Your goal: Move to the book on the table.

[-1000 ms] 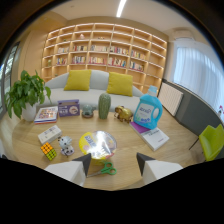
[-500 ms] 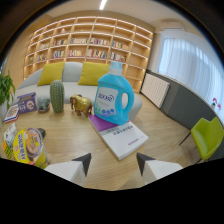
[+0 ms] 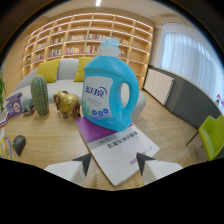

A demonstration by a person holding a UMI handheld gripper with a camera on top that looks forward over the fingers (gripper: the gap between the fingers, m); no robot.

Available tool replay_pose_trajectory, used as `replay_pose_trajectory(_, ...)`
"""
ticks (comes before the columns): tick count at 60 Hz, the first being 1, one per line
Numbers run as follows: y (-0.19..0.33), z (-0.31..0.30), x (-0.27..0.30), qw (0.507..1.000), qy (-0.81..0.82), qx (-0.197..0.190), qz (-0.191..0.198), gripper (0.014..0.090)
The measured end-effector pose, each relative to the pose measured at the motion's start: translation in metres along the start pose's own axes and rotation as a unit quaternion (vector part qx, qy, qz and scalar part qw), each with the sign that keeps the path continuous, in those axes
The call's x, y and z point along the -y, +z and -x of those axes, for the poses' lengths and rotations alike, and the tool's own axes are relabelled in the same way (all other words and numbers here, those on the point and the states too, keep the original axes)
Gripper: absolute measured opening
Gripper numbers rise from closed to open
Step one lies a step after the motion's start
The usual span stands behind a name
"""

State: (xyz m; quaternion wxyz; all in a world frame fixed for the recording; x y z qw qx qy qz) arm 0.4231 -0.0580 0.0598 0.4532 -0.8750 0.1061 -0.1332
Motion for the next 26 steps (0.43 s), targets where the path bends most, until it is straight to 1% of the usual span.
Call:
replay_pose_trajectory(11, 0.0097, -0.0022, -0.0019, 1.0, 0.0, -0.005, 0.003, 0.0862)
replay_pose_trajectory(26, 0.0089, -0.003, -0.0022, 1.0, -0.006, -0.006, 0.003, 0.0857)
